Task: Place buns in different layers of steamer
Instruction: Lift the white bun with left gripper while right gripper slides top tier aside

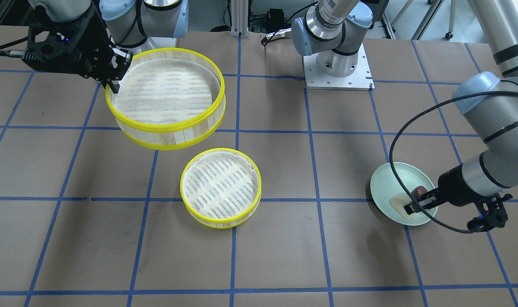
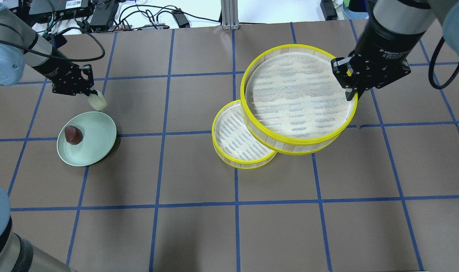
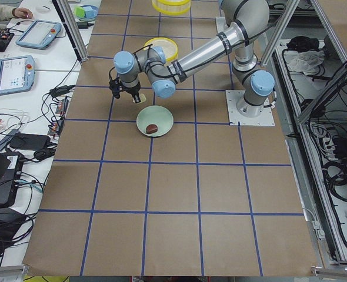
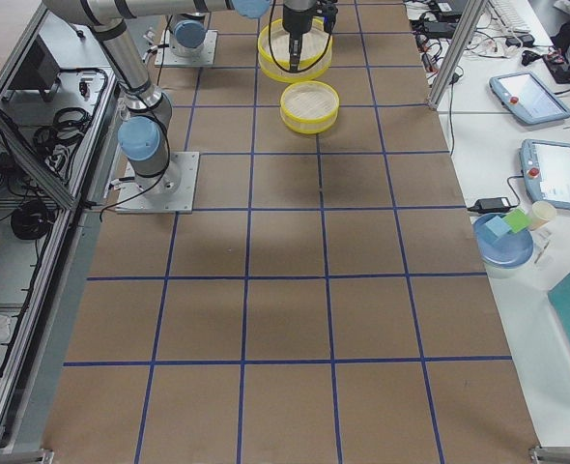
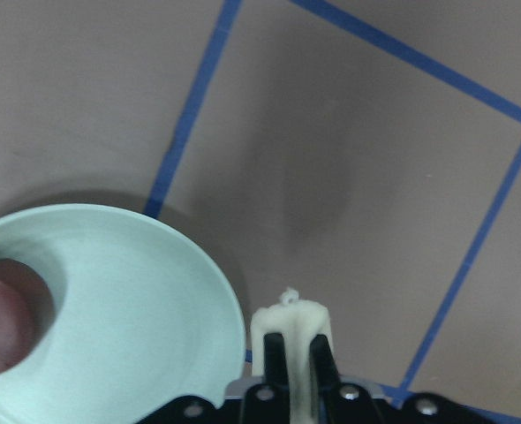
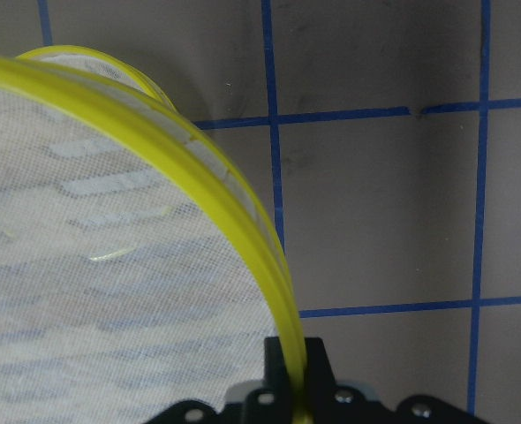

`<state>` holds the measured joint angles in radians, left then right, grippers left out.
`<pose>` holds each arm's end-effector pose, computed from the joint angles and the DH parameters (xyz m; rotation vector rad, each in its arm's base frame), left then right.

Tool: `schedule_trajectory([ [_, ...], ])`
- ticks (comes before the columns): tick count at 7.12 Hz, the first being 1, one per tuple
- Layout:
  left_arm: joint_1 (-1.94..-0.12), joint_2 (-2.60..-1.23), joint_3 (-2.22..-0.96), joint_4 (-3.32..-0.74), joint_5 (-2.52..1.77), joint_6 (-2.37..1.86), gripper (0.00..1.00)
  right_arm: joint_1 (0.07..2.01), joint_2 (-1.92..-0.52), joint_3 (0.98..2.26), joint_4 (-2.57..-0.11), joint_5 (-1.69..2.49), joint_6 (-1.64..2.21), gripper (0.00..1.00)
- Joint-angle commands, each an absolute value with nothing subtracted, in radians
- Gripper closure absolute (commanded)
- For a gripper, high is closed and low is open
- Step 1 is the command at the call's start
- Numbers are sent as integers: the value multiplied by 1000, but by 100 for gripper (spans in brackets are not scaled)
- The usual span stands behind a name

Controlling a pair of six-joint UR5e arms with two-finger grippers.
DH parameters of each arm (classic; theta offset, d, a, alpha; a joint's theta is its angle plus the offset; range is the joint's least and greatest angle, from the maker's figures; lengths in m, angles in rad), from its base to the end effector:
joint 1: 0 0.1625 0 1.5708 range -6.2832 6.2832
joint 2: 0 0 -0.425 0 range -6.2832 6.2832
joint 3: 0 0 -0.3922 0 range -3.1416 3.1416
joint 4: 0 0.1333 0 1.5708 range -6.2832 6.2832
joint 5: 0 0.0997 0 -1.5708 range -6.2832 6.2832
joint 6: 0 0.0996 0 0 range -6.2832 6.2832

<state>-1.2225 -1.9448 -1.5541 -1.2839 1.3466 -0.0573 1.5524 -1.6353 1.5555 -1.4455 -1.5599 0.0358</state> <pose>0.0639 -0.6314 0.3171 0.5972 -2.8472 -0.0539 0.1259 -0.4610 0.5139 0.0852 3.1291 0.0714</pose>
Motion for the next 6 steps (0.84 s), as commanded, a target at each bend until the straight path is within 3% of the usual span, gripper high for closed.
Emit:
schedule_trajectory([
  [1, -1357, -1904, -1548, -1284, 1233, -292, 100, 1537, -1637, 1555, -1436, -1574, -8, 100],
  [4, -1503, -1925, -1574, -1241, 1116, -446, 100, 1504, -1637, 1554, -1428, -1597, -17, 100],
  [6, -1592, -1936, -1665, -1047, 1077, -511, 100, 1459, -1638, 1552, -1404, -1592, -66, 100],
])
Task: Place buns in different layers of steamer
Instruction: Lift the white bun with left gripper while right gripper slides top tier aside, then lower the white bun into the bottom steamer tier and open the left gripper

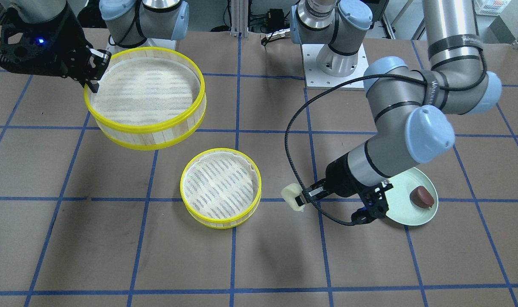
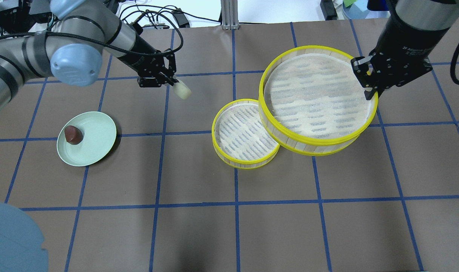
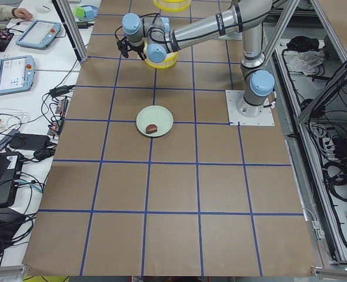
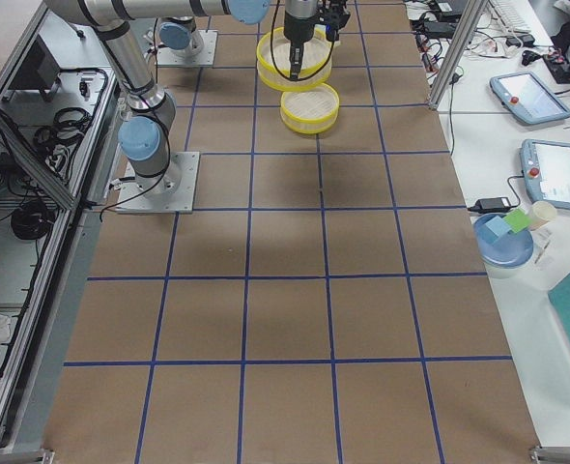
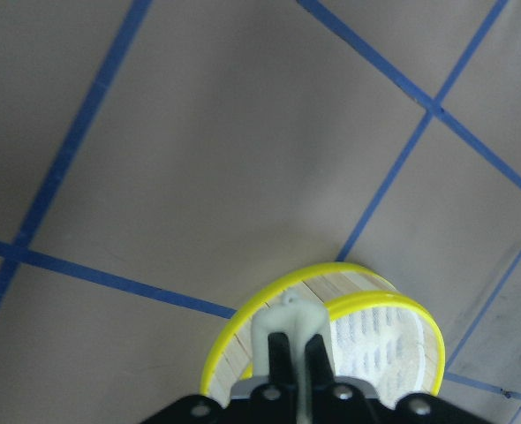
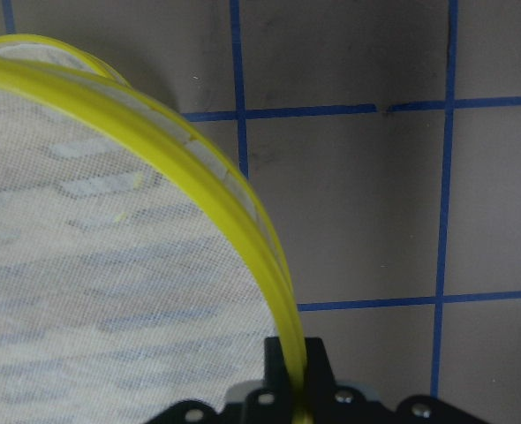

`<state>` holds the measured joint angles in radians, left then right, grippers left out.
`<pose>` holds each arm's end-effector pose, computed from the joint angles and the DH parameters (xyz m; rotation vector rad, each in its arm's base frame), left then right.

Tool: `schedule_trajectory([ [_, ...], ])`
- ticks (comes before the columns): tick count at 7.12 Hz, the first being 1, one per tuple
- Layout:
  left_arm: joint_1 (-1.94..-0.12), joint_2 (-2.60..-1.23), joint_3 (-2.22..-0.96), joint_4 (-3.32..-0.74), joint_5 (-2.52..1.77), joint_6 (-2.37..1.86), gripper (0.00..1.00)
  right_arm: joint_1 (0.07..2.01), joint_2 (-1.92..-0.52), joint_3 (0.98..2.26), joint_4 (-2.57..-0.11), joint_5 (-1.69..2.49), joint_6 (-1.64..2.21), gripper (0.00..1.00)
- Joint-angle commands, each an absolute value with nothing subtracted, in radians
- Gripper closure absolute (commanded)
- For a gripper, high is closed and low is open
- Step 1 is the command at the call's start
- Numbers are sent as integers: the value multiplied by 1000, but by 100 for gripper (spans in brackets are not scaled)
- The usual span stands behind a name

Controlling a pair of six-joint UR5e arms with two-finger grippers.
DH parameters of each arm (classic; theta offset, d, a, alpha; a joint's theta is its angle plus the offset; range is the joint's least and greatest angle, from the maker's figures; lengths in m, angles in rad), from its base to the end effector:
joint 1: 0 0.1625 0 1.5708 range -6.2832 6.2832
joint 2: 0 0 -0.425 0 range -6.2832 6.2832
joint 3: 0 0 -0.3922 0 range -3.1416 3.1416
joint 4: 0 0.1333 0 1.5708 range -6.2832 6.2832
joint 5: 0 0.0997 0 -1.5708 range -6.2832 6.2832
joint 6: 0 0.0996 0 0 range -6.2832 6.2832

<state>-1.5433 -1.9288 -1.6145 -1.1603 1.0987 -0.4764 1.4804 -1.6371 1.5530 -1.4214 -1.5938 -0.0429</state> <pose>-0.1617 -0.6151 0.3194 0.6645 -2.5926 -0.1318 0.0893 -0.4656 0.5136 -0.0730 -3.1204 -0.1041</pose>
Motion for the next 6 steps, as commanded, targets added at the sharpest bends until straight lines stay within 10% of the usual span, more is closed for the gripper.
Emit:
schedule_trajectory([
  [1, -1609, -1939, -1680, -1034, 1072, -518, 100, 1457, -1638, 1552, -1401, -1597, -72, 100],
  [5, -1764, -1997, -1686, -1020, 1034, -612, 100, 1454, -1638, 1554, -1399, -1597, -75, 99],
  [6, -1766, -2008, -1687, -1022, 1037, -609, 82, 1454, -1638, 1554, -1399, -1597, -75, 100],
])
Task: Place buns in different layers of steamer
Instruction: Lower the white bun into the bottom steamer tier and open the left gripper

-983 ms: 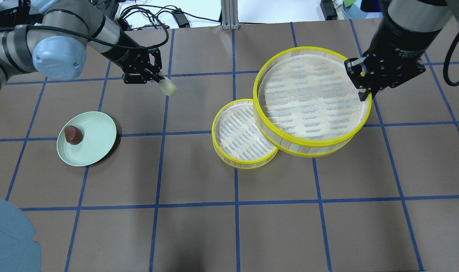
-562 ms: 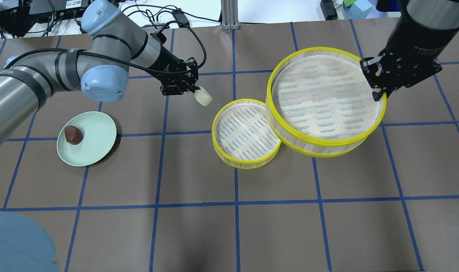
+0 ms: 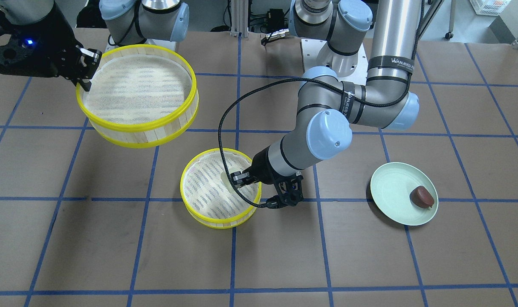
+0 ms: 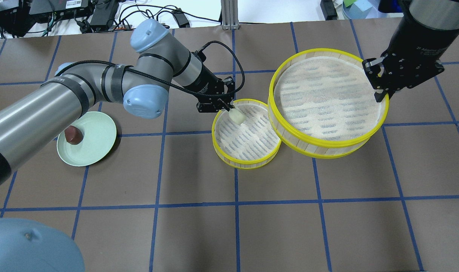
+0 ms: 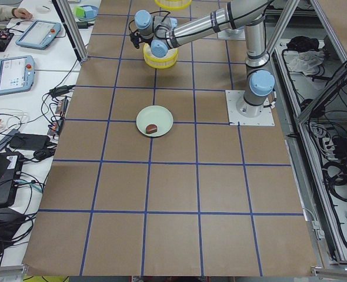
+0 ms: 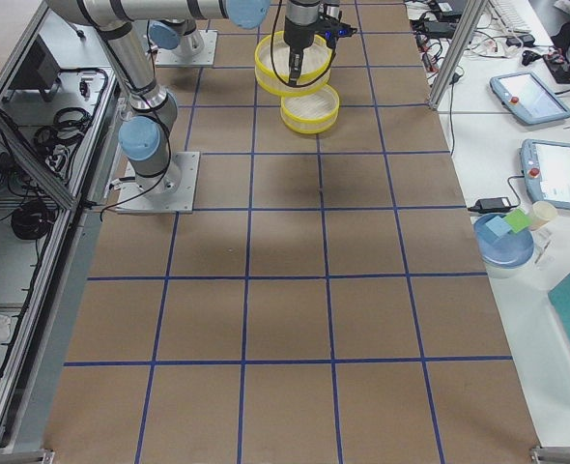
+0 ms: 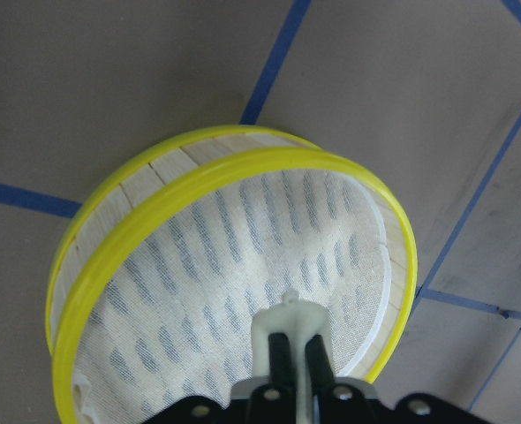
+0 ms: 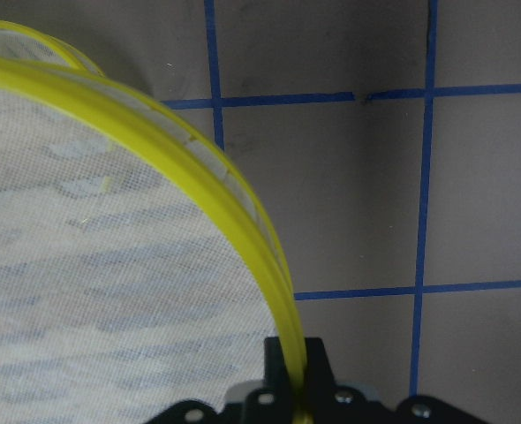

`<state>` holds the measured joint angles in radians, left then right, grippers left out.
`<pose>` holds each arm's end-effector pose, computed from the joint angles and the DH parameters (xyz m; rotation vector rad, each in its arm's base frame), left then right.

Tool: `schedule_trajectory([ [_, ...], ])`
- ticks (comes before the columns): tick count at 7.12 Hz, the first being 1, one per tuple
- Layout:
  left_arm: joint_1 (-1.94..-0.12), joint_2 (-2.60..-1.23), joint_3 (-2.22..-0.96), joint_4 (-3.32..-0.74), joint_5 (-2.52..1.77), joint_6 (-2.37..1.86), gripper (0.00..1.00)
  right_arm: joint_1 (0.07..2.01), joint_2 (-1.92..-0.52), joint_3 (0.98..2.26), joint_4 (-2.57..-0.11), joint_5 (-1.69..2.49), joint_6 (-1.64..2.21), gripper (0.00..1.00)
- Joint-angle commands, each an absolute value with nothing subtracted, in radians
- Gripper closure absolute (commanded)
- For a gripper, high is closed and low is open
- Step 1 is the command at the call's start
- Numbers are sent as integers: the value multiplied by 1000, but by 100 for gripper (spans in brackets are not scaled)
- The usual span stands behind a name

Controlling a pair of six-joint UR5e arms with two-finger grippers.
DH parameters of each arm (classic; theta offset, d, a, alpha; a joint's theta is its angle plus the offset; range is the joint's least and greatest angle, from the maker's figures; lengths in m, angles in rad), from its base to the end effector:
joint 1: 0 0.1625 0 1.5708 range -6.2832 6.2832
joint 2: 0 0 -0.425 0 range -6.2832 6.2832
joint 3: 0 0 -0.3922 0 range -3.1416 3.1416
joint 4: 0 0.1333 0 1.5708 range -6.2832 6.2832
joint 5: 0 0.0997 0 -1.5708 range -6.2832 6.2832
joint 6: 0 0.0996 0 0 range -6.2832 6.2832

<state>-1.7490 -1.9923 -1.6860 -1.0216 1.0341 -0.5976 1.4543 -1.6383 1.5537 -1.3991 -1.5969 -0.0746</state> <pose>-0.2897 -0.5694 0.2654 0.5427 -2.5717 -0.2582 0.0772 -0.4649 0.5118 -0.0636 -3.1202 -0.1393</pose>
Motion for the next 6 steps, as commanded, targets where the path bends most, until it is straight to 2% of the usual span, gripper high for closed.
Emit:
schedule_trajectory([
  [1, -1766, -2008, -1686, -1022, 1029, -620, 1, 1454, -1638, 1554, -1399, -1597, -75, 100],
  [6, -1717, -1973, -1648, -1040, 1054, -648, 0, 1456, -1638, 1554, -1399, -1585, -75, 100],
])
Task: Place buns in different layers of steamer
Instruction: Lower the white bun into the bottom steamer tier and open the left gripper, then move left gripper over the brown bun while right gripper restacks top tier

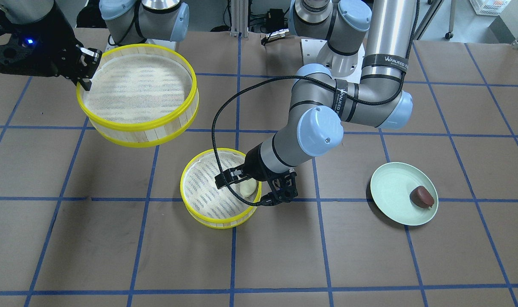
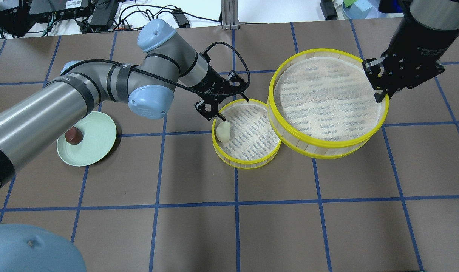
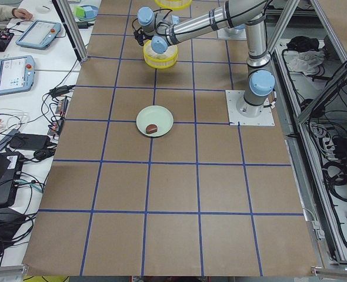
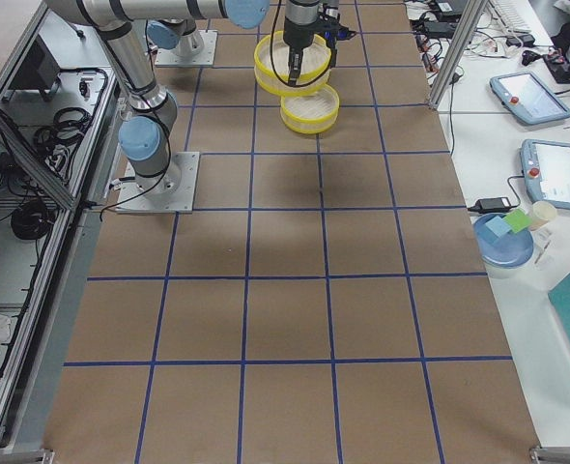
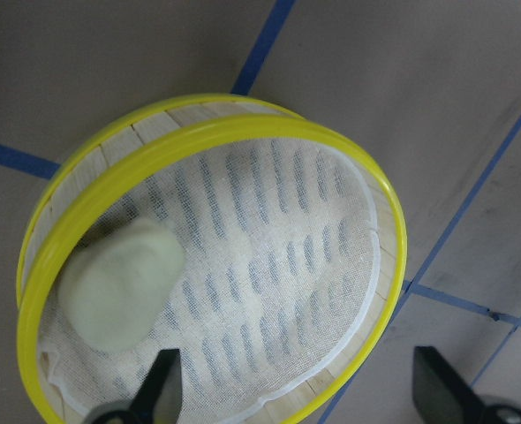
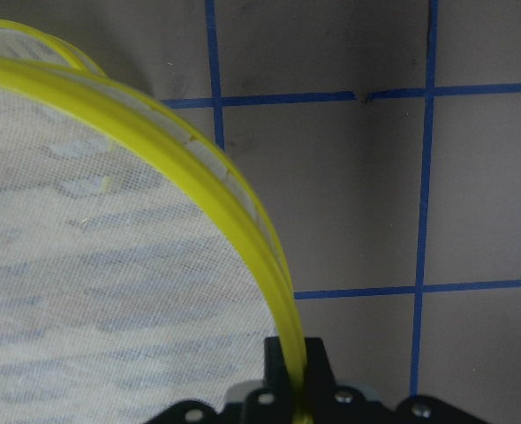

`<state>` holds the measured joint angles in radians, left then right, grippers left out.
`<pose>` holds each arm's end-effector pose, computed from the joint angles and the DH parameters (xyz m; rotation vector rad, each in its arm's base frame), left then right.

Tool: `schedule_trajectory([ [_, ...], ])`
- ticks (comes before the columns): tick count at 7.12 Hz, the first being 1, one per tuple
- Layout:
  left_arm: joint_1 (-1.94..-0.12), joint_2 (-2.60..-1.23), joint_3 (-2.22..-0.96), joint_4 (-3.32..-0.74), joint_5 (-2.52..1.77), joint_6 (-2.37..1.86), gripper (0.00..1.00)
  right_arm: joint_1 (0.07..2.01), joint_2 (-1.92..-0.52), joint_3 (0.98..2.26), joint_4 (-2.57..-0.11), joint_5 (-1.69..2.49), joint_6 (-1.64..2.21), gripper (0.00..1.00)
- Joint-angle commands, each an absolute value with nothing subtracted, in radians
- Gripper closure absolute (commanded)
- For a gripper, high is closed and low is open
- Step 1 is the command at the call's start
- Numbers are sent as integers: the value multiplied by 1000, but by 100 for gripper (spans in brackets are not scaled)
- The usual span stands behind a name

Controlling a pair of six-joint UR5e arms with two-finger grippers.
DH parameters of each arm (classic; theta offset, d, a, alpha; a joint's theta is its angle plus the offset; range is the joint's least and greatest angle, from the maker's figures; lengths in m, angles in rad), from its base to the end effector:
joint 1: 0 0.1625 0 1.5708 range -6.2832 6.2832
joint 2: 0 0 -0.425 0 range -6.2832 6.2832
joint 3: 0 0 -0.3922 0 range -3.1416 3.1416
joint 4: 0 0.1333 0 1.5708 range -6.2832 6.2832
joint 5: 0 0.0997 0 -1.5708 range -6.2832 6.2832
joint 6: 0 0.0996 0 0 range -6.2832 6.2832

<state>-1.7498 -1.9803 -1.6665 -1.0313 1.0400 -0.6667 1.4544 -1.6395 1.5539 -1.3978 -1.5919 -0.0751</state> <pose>-0.2903 -0.5725 0.2801 0.6237 -2.5576 -0.2525 0.0778 -0.4644 0.5121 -0.0631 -3.1252 -0.1392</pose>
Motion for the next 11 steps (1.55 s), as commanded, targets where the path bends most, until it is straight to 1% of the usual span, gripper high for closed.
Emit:
schedule_trajectory([
  [1, -1645, -1968, -1620, -1093, 1074, -552, 0, 1456, -1631, 1549, -1397, -1591, -74, 100],
  [2, -1579, -1950, -1594, -1170, 1133, -490, 0, 1457, -1620, 1546, -1394, -1595, -72, 100],
  [3, -1519, -1927, -1589, -1225, 1244, -354, 0, 1471, -1561, 1517, -1396, -1582, -57, 100],
  [4, -1453, -1907, -1589, -1259, 1341, -215, 0, 1514, -1486, 1476, -1400, -1577, -26, 100],
  [6, -1343, -1896, -1595, -1281, 1560, -18, 0, 1664, -1384, 1465, -1492, -1577, 110, 100],
  [7, -1294, -1896, -1607, -1281, 1636, 47, 0, 1710, -1346, 1479, -1514, -1575, 161, 100],
  [8, -1252, -1905, -1614, -1288, 1646, 131, 0, 1735, -1315, 1518, -1525, -1589, 198, 100],
  [9, -1205, -1920, -1633, -1289, 1644, 150, 0, 1738, -1313, 1555, -1586, -1577, 202, 100],
  [11, -1180, -1951, -1683, -1270, 1672, 155, 0, 1744, -1257, 1565, -1663, -1580, 221, 100],
])
